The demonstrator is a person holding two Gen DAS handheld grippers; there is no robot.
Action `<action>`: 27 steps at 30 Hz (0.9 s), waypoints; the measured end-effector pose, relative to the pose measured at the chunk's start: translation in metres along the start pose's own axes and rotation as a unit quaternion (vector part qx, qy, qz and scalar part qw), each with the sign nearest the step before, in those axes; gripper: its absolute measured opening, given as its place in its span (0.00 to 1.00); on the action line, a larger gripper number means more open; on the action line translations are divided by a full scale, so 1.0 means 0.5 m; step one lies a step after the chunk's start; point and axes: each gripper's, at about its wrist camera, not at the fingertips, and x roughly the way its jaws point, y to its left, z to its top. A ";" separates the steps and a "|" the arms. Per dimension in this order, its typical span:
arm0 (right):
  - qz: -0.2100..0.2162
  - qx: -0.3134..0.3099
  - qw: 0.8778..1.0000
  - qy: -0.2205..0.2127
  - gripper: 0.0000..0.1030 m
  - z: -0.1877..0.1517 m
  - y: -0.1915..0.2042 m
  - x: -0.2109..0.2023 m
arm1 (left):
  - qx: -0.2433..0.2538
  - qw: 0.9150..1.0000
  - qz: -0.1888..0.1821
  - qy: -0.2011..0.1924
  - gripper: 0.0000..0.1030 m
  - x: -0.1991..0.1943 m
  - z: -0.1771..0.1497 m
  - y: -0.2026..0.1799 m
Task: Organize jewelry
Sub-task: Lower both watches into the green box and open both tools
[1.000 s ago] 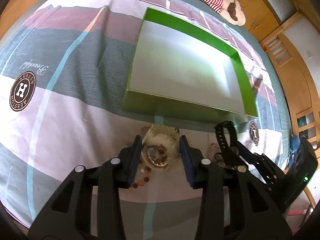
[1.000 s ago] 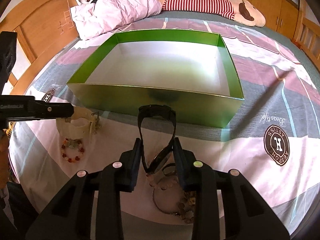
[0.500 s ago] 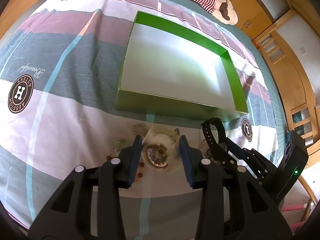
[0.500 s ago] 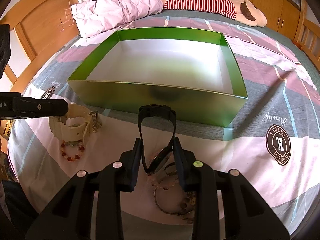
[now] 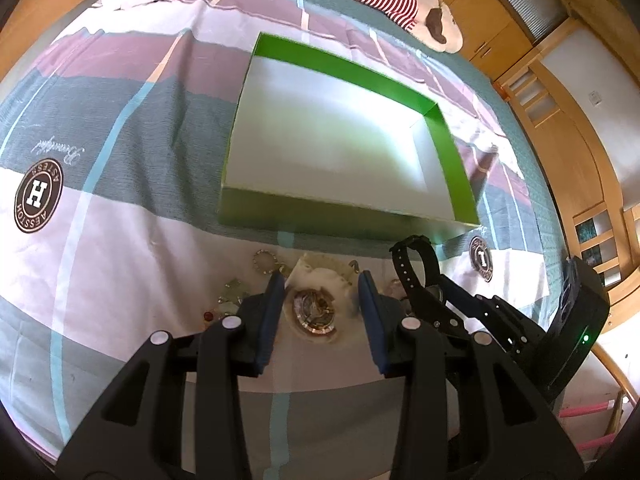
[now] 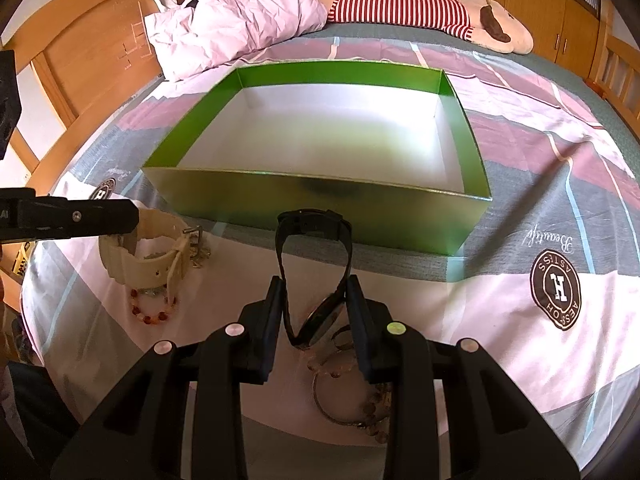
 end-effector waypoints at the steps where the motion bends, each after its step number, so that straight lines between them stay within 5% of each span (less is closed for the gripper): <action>1: 0.003 0.000 1.000 -0.004 0.31 0.003 0.003 -0.007 | 0.004 1.000 -0.004 -0.006 0.37 -0.010 0.003 -0.006; 9: 0.014 0.008 0.997 -0.073 0.31 0.086 -0.010 -0.075 | 0.025 0.998 -0.013 -0.062 0.37 -0.064 0.088 -0.048; 14: 0.002 0.035 0.996 -0.076 0.32 0.152 -0.056 -0.017 | 0.016 0.995 0.000 -0.096 0.37 -0.034 0.148 -0.034; 16: -0.001 0.038 0.997 -0.068 0.38 0.158 -0.066 0.015 | 0.005 0.995 0.003 -0.100 0.37 -0.010 0.164 -0.024; 18: -0.012 0.050 0.997 -0.065 0.54 0.153 -0.073 0.036 | -0.007 0.994 -0.003 -0.108 0.38 0.019 0.177 -0.008; 27: 0.014 0.043 0.999 -0.030 0.63 0.094 -0.072 -0.068 | -0.006 0.998 0.009 -0.065 0.67 -0.006 0.143 0.012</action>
